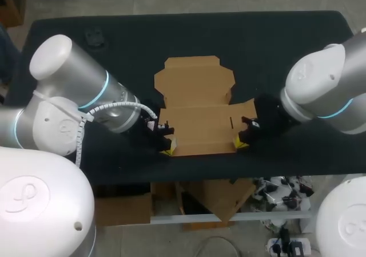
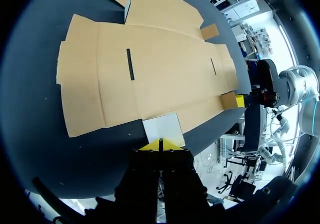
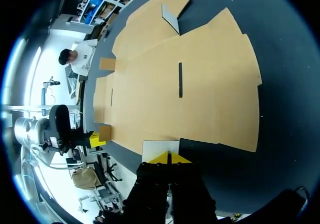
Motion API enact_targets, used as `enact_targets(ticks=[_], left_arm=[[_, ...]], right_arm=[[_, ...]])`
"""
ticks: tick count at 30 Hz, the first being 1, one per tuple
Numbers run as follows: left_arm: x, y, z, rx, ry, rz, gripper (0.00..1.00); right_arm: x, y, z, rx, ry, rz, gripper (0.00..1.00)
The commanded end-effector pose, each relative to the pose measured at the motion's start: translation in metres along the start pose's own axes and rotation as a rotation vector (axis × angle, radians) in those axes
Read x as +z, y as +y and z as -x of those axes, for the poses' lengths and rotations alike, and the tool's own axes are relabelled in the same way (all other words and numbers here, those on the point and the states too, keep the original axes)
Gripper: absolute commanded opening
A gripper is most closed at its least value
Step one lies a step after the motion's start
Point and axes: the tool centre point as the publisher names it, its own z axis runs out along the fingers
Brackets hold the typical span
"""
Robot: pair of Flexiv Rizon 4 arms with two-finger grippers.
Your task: Assemble the packaging by folding the flat box into shape, placing the metal phone stand inside, and closing the box properly
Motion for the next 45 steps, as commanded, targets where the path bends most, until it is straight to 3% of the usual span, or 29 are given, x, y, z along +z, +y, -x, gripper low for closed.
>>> enact_targets(ticks=[1, 24, 45], left_arm=[[0.004, -0.001, -0.004, -0.002, -0.015, -0.002, 0.00], [0.011, 0.002, -0.012, 0.013, -0.042, -0.004, 0.00], [0.022, 0.002, -0.006, -0.005, -0.051, -0.012, 0.00]], right_arm=[[0.003, 0.000, -0.004, -0.001, -0.013, -0.001, 0.00], [0.006, -0.005, -0.013, -0.010, -0.093, 0.009, 0.00], [0.015, -0.007, -0.015, -0.009, -0.141, 0.001, 0.00]])
